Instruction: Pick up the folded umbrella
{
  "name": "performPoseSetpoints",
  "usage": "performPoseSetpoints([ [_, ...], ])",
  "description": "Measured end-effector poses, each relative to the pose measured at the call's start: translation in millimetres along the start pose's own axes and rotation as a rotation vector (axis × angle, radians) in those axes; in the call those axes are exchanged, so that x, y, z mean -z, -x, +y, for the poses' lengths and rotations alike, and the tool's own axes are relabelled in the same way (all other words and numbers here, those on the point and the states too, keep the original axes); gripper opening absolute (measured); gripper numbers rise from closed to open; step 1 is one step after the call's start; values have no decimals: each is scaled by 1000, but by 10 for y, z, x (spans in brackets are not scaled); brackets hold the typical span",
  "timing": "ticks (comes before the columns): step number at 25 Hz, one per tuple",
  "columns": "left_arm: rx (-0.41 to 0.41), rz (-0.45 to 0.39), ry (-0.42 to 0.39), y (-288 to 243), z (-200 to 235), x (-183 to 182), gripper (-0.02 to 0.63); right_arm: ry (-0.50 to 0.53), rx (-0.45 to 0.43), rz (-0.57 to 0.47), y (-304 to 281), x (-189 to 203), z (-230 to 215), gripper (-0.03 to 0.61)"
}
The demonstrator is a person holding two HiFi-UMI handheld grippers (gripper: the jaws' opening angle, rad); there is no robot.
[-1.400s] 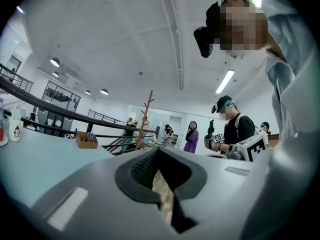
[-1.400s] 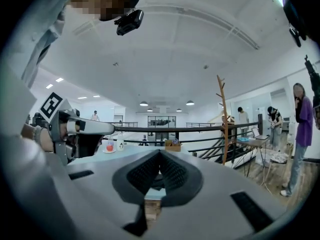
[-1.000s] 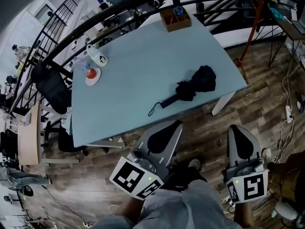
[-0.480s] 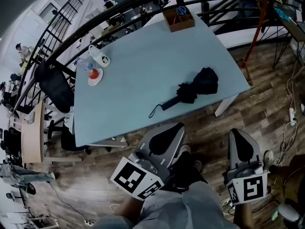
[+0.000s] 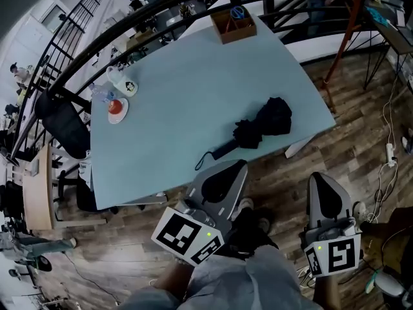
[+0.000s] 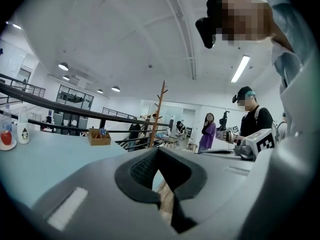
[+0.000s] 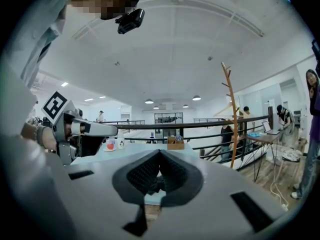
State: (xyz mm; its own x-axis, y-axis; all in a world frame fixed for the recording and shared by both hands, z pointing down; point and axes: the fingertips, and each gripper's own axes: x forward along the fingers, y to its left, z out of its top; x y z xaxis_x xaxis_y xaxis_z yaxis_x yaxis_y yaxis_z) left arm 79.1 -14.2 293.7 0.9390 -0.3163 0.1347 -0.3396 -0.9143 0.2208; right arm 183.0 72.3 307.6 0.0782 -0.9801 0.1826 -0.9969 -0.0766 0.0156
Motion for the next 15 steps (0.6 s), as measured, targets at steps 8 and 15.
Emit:
performPoseSetpoints([
  [8, -9, 82, -43, -325, 372, 22, 5, -19, 41, 4, -360, -118, -83, -3],
  [15, 42, 116, -55, -515, 620, 46, 5, -28, 76, 52, -603, -136, -75, -3],
])
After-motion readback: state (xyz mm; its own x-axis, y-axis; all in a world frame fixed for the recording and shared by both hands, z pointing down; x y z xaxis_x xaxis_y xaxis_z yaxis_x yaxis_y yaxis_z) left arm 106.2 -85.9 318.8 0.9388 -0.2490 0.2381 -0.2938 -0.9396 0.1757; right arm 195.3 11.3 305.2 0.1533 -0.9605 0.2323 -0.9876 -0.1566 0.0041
